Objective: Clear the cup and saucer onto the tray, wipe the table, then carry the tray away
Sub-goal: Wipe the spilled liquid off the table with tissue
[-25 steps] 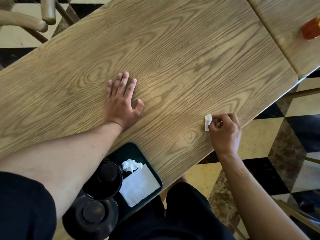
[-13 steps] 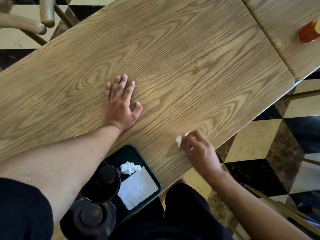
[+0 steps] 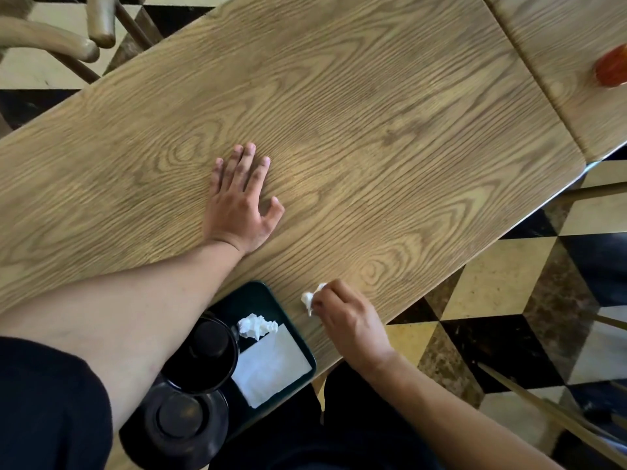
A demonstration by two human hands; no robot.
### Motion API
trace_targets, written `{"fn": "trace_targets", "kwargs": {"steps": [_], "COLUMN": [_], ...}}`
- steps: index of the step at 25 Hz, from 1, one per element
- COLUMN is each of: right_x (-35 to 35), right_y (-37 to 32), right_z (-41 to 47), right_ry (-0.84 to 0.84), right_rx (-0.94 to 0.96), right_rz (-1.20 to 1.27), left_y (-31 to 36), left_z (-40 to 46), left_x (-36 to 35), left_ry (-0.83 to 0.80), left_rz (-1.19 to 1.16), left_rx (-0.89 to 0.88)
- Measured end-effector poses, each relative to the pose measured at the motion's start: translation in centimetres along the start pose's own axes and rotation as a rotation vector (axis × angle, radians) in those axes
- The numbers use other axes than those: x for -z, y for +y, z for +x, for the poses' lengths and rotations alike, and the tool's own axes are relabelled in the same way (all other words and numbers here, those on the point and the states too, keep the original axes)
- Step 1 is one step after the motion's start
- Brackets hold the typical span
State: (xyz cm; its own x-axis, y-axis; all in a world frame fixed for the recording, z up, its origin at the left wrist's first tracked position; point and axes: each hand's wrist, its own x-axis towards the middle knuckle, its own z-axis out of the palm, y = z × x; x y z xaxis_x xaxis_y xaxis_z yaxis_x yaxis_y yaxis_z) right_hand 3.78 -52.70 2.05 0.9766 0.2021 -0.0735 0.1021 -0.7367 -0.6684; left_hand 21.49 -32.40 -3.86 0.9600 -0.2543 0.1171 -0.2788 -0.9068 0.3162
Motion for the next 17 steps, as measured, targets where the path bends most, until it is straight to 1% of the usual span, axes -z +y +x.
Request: {"fn": "trace_targets", "kwargs": {"steps": [1,2,3,4,6,7,8,9,10,11,13,14,15,16,17], "right_x": [0.4,1.3,2.6,4.2,7.6,8.6,8.4,7.3,5.6,3.6,0.3,-0.4,-0.2,0.9,2.2], "right_y": [0.4,1.5,3.0,4.6,7.4,8.1,8.2,7.2,5.7,3.6,0.1,-0.7,-0.4,1.0,2.8], "right_z": [-0.2,0.6,2.1,4.4,9.3,11.0,11.7,11.5,10.5,8.7,3.8,1.5,0.0,-0.2,0.5], "right_ry": [-0.038,-0.032,0.034,0.139,0.379,0.462,0.511,0.532,0.517,0.451,0.2,0.087,0.012,-0.011,0.035], "right_rx": [0.04,0.052,0.019,-0.069,-0.39,-0.544,-0.648,-0.66,-0.595,-0.466,-0.173,-0.075,-0.007,0.017,-0.017], "right_rz": [-0.015,-0.041,-0.067,-0.096,-0.11,-0.101,-0.087,-0.088,-0.084,-0.066,-0.01,0.011,0.005,-0.013,-0.051], "left_y": [0.0,0.0,0.1,0.1,0.0,0.0,0.0,0.1,0.0,0.0,0.0,-0.1,-0.1,-0.1,-0.1], "left_z": [0.0,0.0,0.0,0.1,0.1,0.1,0.1,0.1,0.1,0.1,0.1,0.0,0.0,0.0,0.0], "left_x": [0.0,0.0,0.0,0.0,-0.1,-0.1,-0.1,-0.1,-0.1,-0.1,-0.2,-0.2,-0.2,-0.2,-0.2], "left_ry": [0.002,0.004,0.004,0.001,-0.007,-0.007,-0.005,-0.002,0.003,0.008,0.009,0.003,-0.001,0.001,0.006], "left_rz": [-0.007,-0.015,-0.019,-0.016,-0.002,0.004,0.006,0.003,-0.003,-0.006,0.005,0.008,0.005,0.002,0.0], "left_rx": [0.002,0.004,0.009,0.016,0.018,0.014,0.012,0.013,0.015,0.015,0.006,0.005,0.006,0.006,0.006]}}
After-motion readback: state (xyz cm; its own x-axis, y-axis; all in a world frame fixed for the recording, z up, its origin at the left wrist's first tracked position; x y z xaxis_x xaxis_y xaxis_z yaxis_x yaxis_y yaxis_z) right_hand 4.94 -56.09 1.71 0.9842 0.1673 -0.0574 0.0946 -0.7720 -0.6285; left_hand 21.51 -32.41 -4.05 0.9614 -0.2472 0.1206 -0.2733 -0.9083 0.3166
